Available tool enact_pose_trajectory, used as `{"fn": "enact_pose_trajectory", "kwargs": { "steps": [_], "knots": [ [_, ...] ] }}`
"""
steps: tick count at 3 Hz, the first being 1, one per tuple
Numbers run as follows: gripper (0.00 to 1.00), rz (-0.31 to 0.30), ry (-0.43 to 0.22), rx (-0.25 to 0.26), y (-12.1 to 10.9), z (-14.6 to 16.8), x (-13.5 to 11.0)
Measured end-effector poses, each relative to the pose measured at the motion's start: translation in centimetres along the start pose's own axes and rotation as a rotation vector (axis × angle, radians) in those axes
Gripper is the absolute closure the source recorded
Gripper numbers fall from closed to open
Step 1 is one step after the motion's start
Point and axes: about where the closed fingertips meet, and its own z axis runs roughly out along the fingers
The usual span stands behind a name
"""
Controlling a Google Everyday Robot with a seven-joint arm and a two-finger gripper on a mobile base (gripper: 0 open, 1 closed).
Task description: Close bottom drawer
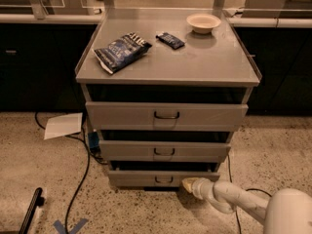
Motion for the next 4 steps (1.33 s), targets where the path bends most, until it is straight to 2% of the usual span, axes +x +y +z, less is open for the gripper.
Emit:
{"fn": "enact_pose_trajectory", "kwargs": {
  "steps": [1,2,3,4],
  "knots": [
    [1.00,0.016,-0.004,0.027,-1.9,1.0,-0.5],
    [1.00,0.038,-0.002,0.056,-4.8,2.3,-1.1],
    [1.00,0.038,-0.002,0.056,-4.6,2.2,-0.9],
    [1.00,0.076,0.023,-0.019,-2.5,0.1,1.4]
  ]
}}
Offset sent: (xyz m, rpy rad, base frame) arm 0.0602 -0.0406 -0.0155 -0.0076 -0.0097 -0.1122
